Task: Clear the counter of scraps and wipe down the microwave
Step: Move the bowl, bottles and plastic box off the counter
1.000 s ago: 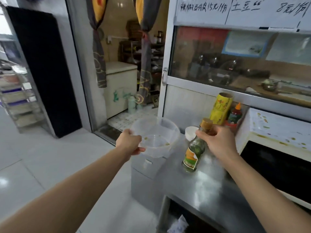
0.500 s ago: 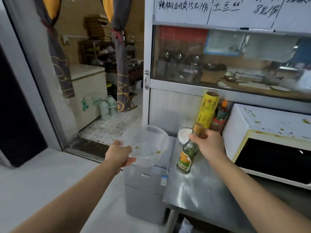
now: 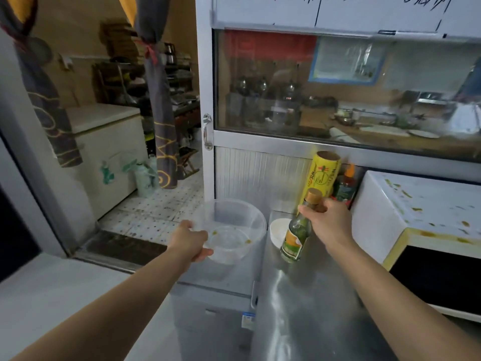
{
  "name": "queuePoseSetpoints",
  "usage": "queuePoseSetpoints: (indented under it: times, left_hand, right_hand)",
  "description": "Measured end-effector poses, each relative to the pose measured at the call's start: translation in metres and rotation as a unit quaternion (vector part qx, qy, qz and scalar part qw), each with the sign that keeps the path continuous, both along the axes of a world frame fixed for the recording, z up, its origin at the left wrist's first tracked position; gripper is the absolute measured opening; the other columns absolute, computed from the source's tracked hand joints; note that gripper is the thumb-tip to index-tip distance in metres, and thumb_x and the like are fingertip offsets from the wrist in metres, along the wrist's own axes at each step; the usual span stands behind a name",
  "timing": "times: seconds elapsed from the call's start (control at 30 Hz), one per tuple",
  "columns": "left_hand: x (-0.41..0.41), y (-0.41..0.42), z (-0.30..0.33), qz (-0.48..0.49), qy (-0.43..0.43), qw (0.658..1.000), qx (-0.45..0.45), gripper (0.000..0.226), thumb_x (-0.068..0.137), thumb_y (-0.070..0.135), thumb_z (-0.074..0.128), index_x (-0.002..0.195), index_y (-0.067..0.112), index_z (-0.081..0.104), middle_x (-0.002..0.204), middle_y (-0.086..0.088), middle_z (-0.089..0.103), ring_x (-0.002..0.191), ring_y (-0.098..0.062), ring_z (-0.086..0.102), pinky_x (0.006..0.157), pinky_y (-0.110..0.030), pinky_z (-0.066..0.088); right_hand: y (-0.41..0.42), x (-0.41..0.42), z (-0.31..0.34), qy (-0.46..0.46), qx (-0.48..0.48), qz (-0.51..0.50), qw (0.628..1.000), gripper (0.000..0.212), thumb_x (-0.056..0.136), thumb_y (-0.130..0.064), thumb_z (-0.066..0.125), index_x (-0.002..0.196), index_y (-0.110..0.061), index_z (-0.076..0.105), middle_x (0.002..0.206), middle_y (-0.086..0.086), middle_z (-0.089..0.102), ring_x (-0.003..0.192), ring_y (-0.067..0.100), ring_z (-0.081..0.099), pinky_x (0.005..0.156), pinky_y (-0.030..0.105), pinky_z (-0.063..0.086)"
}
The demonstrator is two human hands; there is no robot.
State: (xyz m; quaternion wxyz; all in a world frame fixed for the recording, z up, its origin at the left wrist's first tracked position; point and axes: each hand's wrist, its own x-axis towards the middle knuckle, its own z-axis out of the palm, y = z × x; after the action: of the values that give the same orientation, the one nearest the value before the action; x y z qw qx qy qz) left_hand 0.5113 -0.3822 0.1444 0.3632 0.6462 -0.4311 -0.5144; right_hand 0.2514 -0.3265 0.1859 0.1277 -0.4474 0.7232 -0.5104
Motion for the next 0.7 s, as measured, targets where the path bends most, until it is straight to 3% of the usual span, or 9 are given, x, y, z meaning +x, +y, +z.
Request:
queuePoseSetpoints:
  times: [0.13, 0.3, 0.4, 0.53, 0.7]
  left_hand:
    - [-0.016, -0.042, -0.005, -0.019, -0.003, 1.0, -0.002, 0.045, 0.087, 0.007, 0.054, 0.13, 0.015, 0.041, 0.117, -0.018, 0.056, 0.048, -0.021, 0.064, 0.047, -0.027, 0.054]
    - [-0.035, -0.105, -0.018, -0.058, -0.001, 0.998, -0.005, 0.041, 0.087, 0.008, 0.056, 0.125, 0.015, 0.043, 0.113, -0.016, 0.057, 0.066, -0.027, 0.068, 0.049, -0.03, 0.053]
    - [-0.045, -0.15, -0.027, -0.098, 0.001, 0.995, -0.005, 0.028, 0.085, 0.007, 0.057, 0.11, 0.013, 0.047, 0.1, -0.013, 0.059, 0.072, -0.032, 0.069, 0.056, -0.033, 0.055]
    - [-0.056, -0.214, -0.033, -0.171, -0.005, 0.985, -0.002, 0.016, 0.084, 0.004, 0.057, 0.089, 0.017, 0.05, 0.084, -0.009, 0.06, 0.06, -0.027, 0.066, 0.053, -0.031, 0.052]
    - [-0.062, -0.286, -0.048, -0.247, -0.024, 0.969, 0.01, 0.029, 0.086, 0.005, 0.056, 0.11, 0.016, 0.045, 0.087, -0.012, 0.061, 0.053, -0.022, 0.063, 0.034, -0.019, 0.044]
  right_hand:
    - [-0.037, -0.011, -0.003, -0.007, -0.003, -0.017, 1.0, 0.016, 0.076, -0.028, 0.076, 0.082, -0.015, 0.068, 0.084, 0.005, 0.069, 0.084, 0.025, 0.065, 0.081, 0.041, 0.053]
    - [-0.087, -0.019, -0.013, -0.016, -0.003, -0.06, 0.998, 0.014, 0.074, -0.028, 0.077, 0.077, -0.019, 0.066, 0.082, 0.003, 0.07, 0.081, 0.024, 0.066, 0.081, 0.042, 0.054]
    - [-0.121, -0.021, -0.022, -0.024, -0.001, -0.095, 0.995, 0.014, 0.074, -0.028, 0.077, 0.075, -0.019, 0.066, 0.081, 0.001, 0.07, 0.08, 0.022, 0.066, 0.081, 0.043, 0.054]
    - [-0.162, -0.018, -0.035, -0.015, -0.004, -0.161, 0.987, 0.015, 0.075, -0.025, 0.076, 0.076, -0.011, 0.069, 0.077, 0.005, 0.07, 0.077, 0.024, 0.066, 0.074, 0.037, 0.053]
    - [-0.205, -0.006, -0.048, -0.01, -0.007, -0.251, 0.968, 0.019, 0.075, -0.017, 0.076, 0.068, -0.007, 0.061, 0.067, 0.003, 0.063, 0.063, 0.017, 0.056, 0.059, 0.025, 0.042]
